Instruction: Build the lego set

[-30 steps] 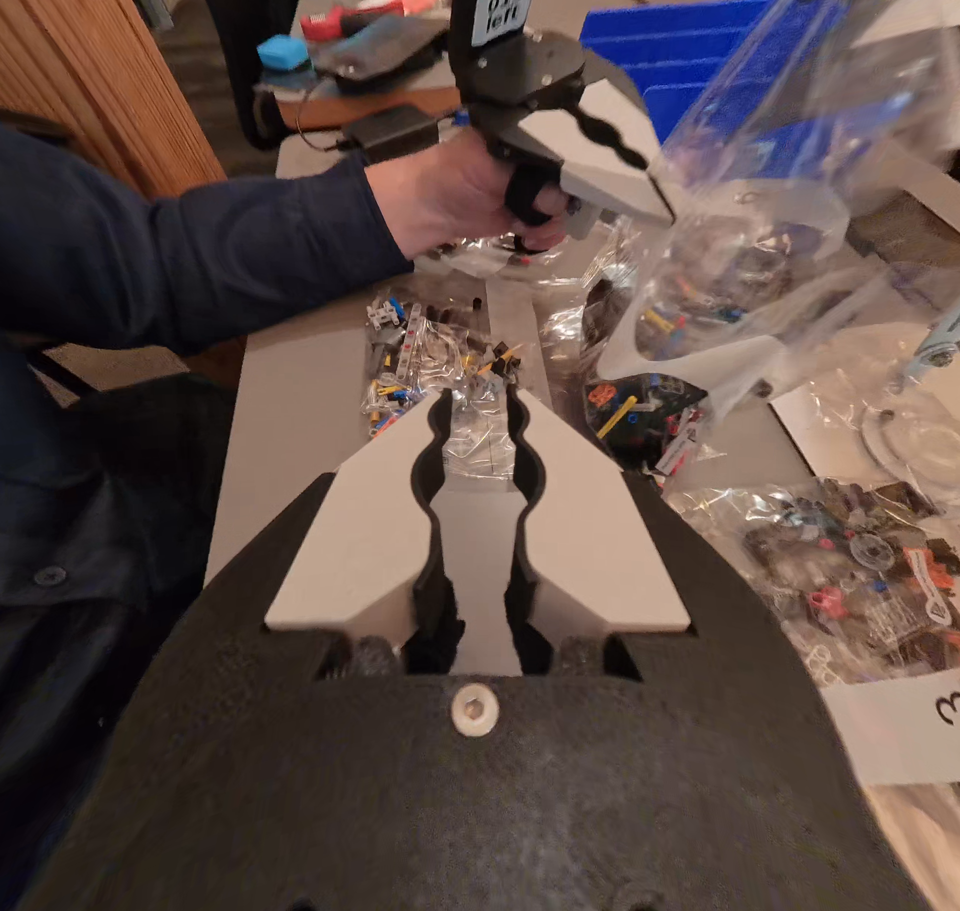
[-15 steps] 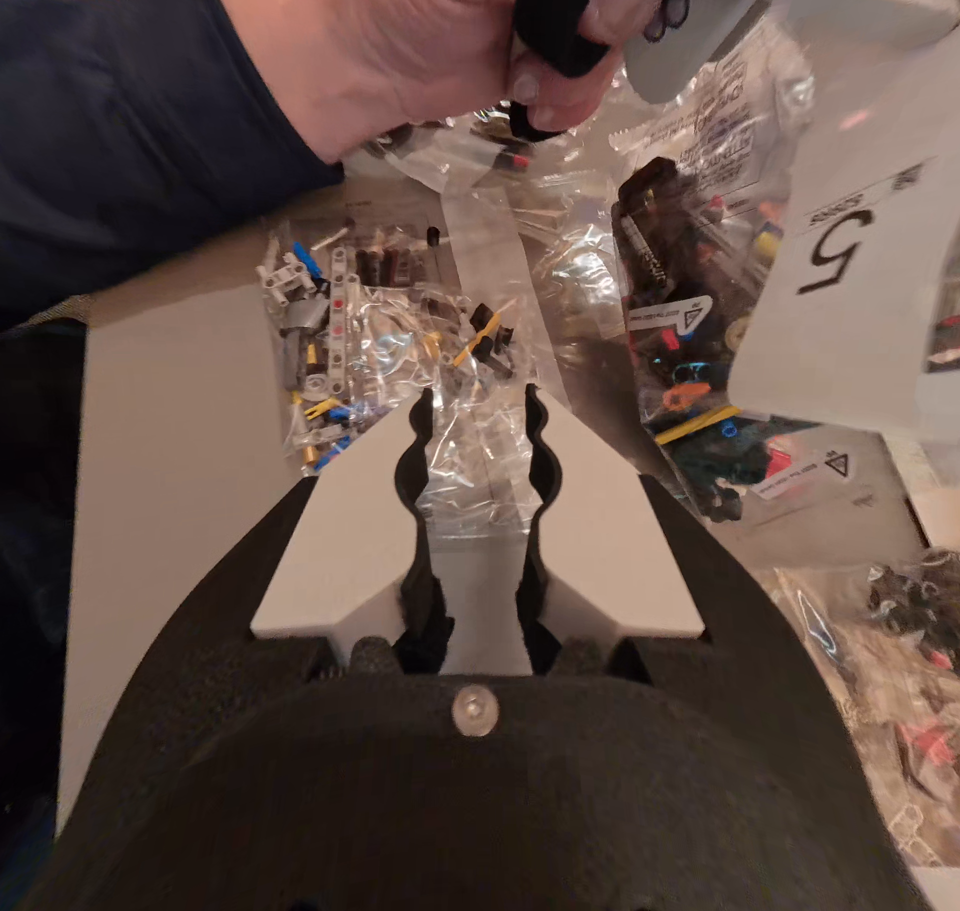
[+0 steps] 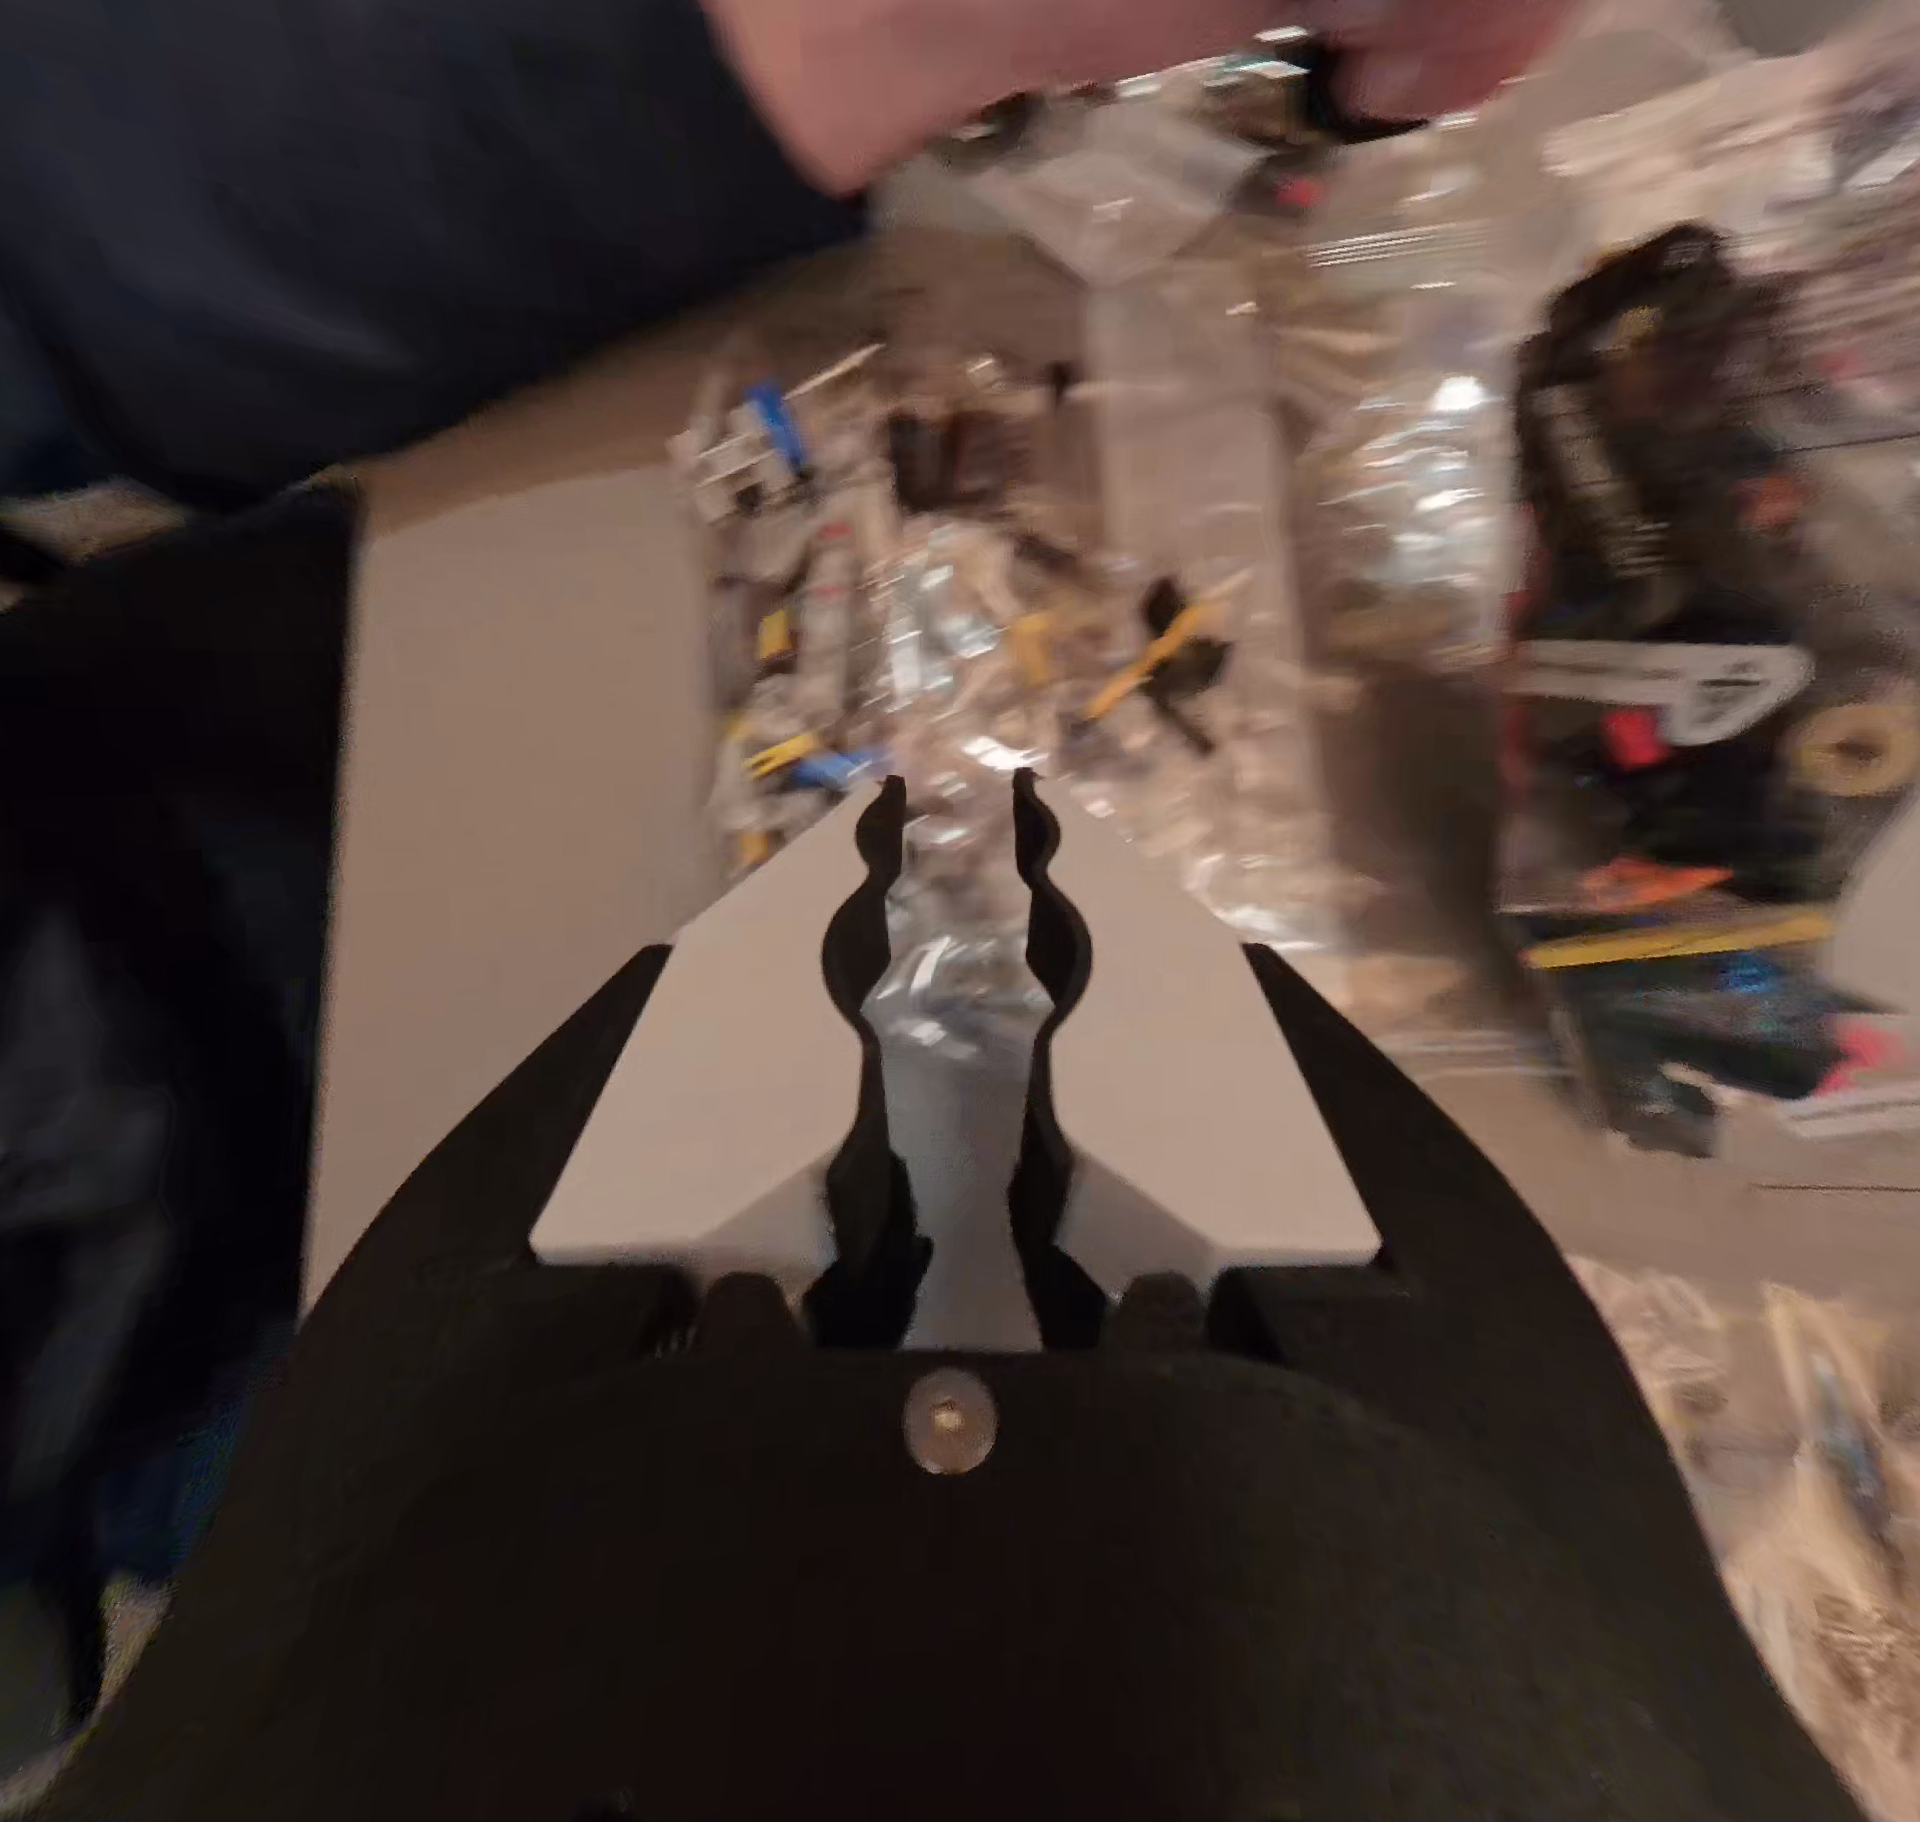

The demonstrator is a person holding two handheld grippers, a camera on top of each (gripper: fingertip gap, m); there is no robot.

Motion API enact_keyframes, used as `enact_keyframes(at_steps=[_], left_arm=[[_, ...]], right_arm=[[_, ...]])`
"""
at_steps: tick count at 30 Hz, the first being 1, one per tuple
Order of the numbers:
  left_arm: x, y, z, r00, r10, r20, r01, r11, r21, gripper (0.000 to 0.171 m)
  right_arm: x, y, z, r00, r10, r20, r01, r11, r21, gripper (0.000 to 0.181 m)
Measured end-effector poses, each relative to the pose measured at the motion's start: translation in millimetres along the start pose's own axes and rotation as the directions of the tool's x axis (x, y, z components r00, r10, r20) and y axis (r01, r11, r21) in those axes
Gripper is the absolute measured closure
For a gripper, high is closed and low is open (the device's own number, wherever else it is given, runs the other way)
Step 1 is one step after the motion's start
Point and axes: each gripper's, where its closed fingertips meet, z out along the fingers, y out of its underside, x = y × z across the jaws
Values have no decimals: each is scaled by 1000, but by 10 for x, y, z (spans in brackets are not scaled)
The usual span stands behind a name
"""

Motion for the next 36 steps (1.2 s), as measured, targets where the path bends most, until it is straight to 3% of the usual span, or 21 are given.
enact_keyframes(at_steps=[3,5,7,13,22,27,31,36], left_arm=[[3,-6,2,1000,-4,-4,4,1000,5,171],[11,-8,9,1000,-5,-6,5,1000,6,171],[20,-9,10,1000,-3,-9,3,1000,6,171],[26,0,14,1000,-2,-13,2,1000,5,171],[27,3,14,1000,-3,-16,3,1000,3,171],[38,-7,14,1000,-4,-22,4,1000,8,171],[63,-24,13,999,0,-34,0,1000,18,171],[108,-50,11,999,14,-52,-13,999,30,171]], right_arm=[[-406,234,-129,990,-124,72,128,991,-50,164],[-511,404,-127,989,-131,71,138,985,-105,163],[-497,562,-61,992,-119,46,125,978,-167,163],[-464,636,98,996,-81,40,87,979,-183,169],[-507,742,23,997,-65,51,74,976,-205,179],[-453,871,-176,999,-52,9,53,972,-230,180],[-163,518,-612,993,-17,-115,12,999,-44,180],[514,-255,-1557,920,97,-380,17,958,285,180]])
